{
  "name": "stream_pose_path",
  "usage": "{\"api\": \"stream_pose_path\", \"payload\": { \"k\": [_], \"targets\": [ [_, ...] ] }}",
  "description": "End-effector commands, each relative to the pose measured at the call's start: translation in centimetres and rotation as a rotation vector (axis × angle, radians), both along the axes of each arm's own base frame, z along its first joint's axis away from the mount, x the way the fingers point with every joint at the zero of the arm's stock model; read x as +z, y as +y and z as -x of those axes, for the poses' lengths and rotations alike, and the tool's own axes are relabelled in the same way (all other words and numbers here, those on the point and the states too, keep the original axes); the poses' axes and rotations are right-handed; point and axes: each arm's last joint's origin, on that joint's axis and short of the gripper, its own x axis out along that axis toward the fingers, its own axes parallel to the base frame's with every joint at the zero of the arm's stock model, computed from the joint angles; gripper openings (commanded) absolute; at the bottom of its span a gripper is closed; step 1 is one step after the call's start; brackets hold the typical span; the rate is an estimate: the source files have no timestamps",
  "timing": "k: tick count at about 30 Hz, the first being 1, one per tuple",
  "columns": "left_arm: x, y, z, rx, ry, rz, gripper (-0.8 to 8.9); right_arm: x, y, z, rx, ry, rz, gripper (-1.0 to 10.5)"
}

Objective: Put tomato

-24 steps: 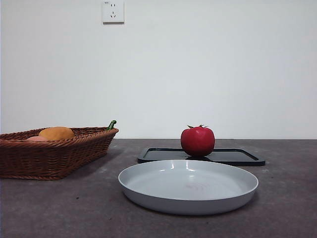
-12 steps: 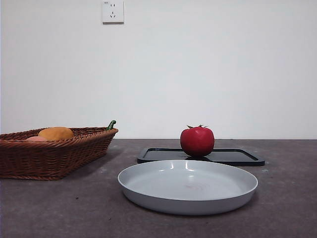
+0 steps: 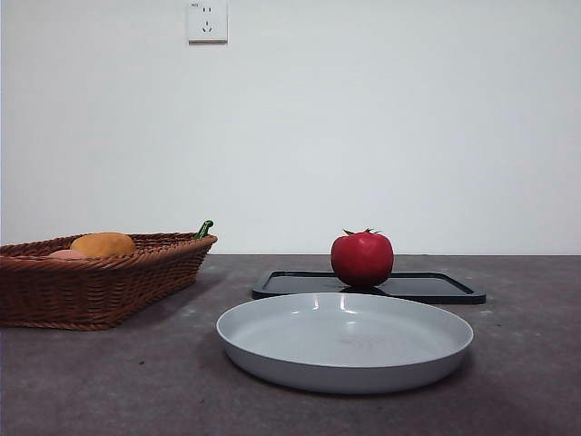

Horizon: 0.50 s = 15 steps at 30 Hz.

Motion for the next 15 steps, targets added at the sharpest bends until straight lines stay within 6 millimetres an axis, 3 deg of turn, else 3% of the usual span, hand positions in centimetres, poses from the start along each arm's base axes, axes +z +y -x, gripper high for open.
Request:
{"api": "stream_pose_path", "payload": {
  "k": [1, 8, 15],
  "targets": [
    [-0.7, 0.0, -0.1, 0.003, 0.028, 0.002, 0.08, -2.3, -0.2, -0.5, -0.042, -0.078, 0.002, 0.1],
    [-0.7, 0.0, -0.1, 0.003, 0.028, 0.002, 0.08, -7.5, -0.6, -1.0, -0.193, -0.116, -0.041, 0.1],
    [-0.7, 0.0, -0.1, 0.003, 0.028, 0.002, 0.08, -10.7, -0.8, -1.1, -0.264, -0.080, -0.042, 0.1]
  ]
}}
